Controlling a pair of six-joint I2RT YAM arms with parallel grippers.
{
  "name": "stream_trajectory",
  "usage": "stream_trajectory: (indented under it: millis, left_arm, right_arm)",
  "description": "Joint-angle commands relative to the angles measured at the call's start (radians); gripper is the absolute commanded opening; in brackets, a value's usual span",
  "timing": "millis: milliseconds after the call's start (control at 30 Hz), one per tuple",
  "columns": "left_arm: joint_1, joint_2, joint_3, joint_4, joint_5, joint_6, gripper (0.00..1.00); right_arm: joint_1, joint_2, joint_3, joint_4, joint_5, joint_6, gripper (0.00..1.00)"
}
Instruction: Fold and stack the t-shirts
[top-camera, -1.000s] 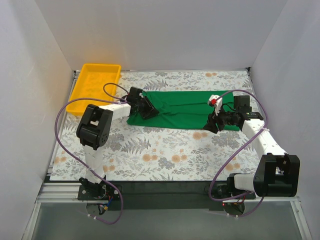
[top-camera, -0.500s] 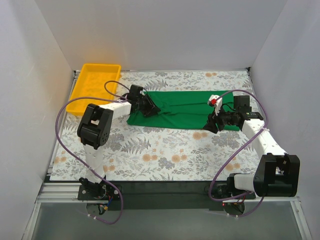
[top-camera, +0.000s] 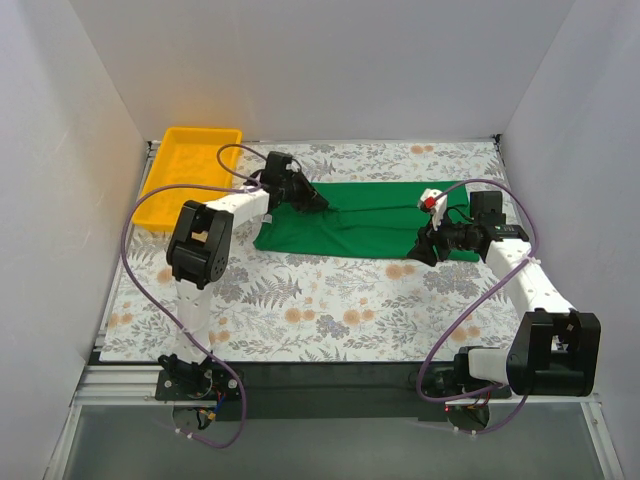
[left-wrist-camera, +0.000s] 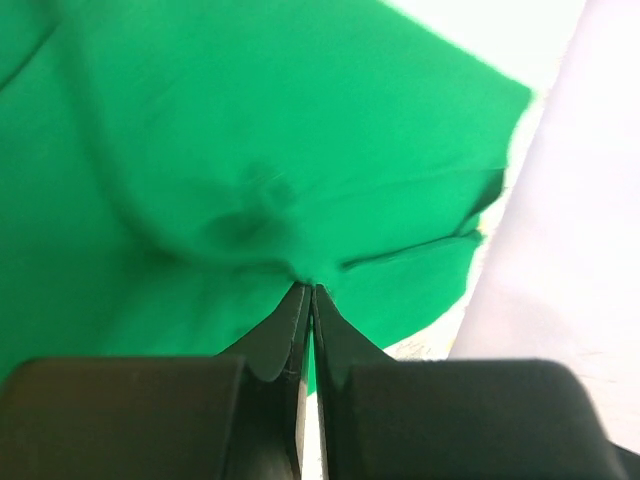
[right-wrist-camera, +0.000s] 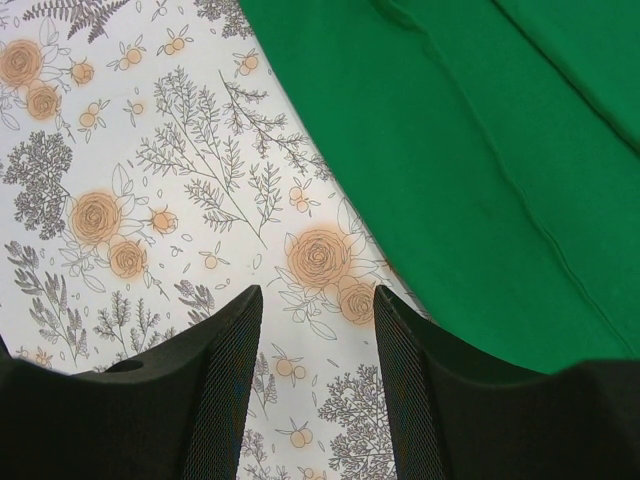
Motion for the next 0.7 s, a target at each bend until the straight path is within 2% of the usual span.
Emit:
stream_trajectory:
  millis: [0, 400, 667]
  left_arm:
    - [-0.002, 0.031, 0.099, -0.002, 0.045, 0.006, 0.00]
    - [-0.002, 0.249, 0.377, -0.005, 0.163, -0.011, 0.00]
    - [-0.004, 0.293, 0.418, -0.008, 0.189, 0.015, 0.00]
  right_arm:
    - [-0.009, -0.031, -0.010, 0.021, -0.035, 0.007, 0.56]
    - [-0.038, -0.041, -0.013, 0.019, -0.053, 0.010, 0.56]
    - [-0.043, -0.035, -0.013, 0.018, -0.063, 0.011, 0.56]
